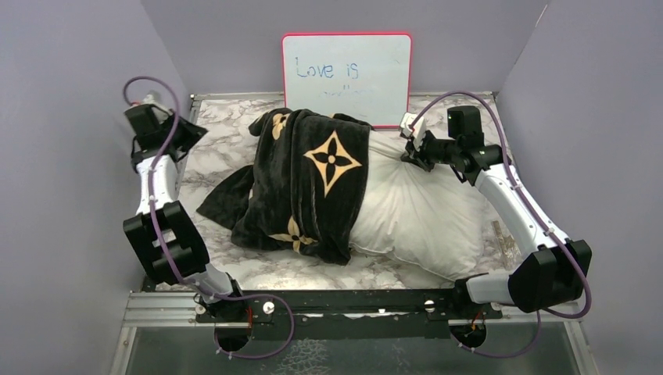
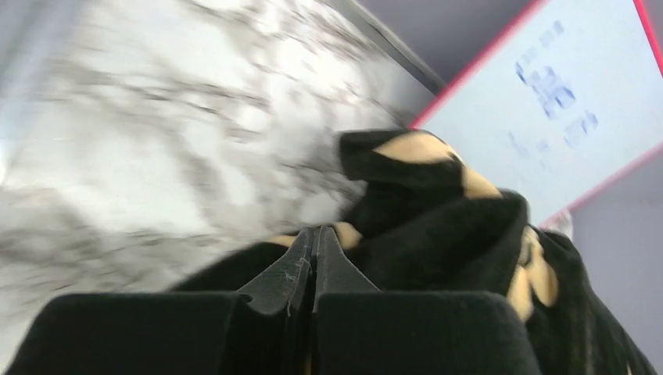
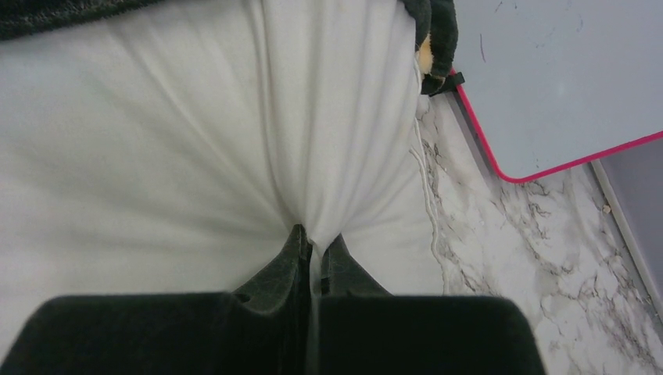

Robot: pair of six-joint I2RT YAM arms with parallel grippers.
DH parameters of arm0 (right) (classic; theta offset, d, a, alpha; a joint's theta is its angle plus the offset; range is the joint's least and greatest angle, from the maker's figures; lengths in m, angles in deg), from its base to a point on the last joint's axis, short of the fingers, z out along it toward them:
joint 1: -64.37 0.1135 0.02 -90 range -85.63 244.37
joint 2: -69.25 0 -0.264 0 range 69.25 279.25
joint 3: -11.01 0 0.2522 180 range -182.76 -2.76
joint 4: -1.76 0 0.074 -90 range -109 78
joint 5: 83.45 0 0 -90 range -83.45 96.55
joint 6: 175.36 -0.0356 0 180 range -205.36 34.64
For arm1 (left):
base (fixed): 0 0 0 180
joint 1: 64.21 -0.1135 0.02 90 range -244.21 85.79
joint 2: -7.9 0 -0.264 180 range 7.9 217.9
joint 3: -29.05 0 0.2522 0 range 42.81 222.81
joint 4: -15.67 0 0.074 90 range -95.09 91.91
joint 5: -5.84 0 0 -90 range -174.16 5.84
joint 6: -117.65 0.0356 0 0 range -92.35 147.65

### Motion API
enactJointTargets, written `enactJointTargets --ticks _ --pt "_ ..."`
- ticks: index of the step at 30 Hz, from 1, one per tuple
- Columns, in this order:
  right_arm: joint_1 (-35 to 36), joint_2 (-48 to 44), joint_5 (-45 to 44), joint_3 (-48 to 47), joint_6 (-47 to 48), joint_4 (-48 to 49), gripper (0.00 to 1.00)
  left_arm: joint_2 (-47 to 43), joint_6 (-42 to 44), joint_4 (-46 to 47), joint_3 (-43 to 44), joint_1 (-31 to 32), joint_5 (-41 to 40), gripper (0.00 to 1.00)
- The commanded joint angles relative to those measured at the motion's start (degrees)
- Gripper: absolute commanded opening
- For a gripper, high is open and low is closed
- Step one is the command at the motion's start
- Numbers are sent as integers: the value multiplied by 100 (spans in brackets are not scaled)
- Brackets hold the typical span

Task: Remove the pillowcase from the pillow
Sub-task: Remove the pillow from the pillowcase.

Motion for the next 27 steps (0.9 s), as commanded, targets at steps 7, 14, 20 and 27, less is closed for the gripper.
enactJointTargets --ticks 7,14,20,27 --pt "-40 -146 16 33 259 53 1 -383 -209 595 -438 -760 1281 65" --pt "-42 -486 838 274 772 -145 1 544 -152 822 36 242 1769 98" --pt "-43 -565 982 240 795 -217 1 1400 -785 960 574 507 1074 99" --pt "-43 -644 1052 318 916 -291 1 2239 -2038 1270 1312 731 633 99"
